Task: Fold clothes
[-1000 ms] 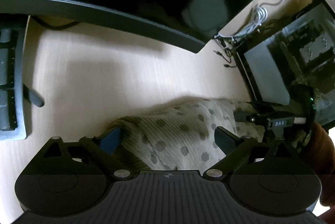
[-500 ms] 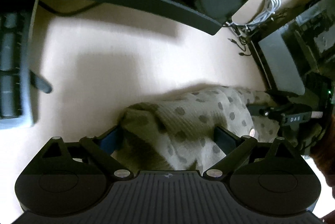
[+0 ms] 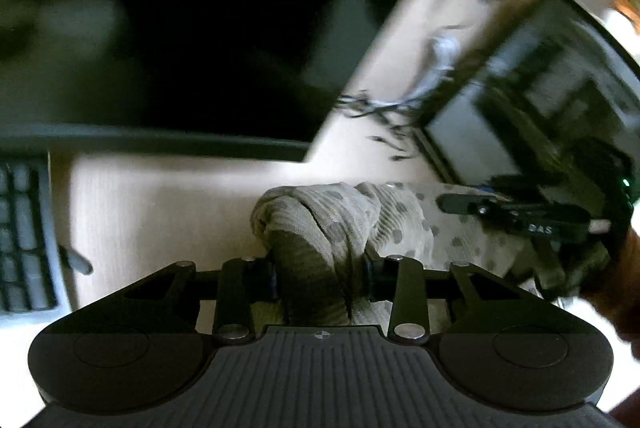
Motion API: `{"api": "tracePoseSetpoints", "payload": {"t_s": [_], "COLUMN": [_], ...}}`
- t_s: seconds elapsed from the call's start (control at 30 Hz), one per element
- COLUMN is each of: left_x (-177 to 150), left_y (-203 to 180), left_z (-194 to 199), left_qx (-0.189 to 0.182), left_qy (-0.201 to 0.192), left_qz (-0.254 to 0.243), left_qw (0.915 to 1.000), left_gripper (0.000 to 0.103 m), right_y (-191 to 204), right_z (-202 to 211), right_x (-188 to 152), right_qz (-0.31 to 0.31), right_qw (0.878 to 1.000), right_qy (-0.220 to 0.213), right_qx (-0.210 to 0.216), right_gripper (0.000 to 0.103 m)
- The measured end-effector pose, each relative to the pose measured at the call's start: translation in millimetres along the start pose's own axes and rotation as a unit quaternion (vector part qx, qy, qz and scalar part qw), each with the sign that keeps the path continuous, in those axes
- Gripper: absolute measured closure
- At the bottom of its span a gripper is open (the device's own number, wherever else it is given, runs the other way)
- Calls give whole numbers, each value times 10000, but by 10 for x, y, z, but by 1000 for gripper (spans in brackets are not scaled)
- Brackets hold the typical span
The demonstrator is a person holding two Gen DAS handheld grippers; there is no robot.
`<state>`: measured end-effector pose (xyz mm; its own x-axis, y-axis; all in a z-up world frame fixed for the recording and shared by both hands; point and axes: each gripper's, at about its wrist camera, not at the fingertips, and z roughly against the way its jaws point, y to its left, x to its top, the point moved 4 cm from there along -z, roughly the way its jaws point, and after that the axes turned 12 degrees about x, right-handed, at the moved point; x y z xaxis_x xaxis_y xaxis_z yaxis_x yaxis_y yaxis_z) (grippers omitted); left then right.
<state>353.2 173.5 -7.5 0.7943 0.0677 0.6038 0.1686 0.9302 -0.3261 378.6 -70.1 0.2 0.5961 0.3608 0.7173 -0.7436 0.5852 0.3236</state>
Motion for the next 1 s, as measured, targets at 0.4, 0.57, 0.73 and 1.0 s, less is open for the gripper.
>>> {"api": "tracePoseSetpoints", "payload": {"t_s": [0.4,0.57,0.73,1.0], "left_x": [-1503,-1706,-1427,-1225], "left_y": [85,298,460,512], "left_z": [595,847,1067,520], "left_qx": [428,403,-445,-699], "left_qy": [760,833,337,890], "left_qz": [-798,-508,1069,2681], "left_qw": [9930,9944,9927,9567], "left_gripper": [55,38,12,8], "right_y": [881,907,749,283], "right_z": [282,540,878,745], "right_x": [-1489,-1525,-1385,-1158], "right_qz": [48,-659,-1779,-2737], "right_qw": [9930,9943,9819,9545], "right_qy": [1085,573,-372,-950], "right_qx": [-472,-609,-527,-703], "right_gripper": [92,68,36,22]}}
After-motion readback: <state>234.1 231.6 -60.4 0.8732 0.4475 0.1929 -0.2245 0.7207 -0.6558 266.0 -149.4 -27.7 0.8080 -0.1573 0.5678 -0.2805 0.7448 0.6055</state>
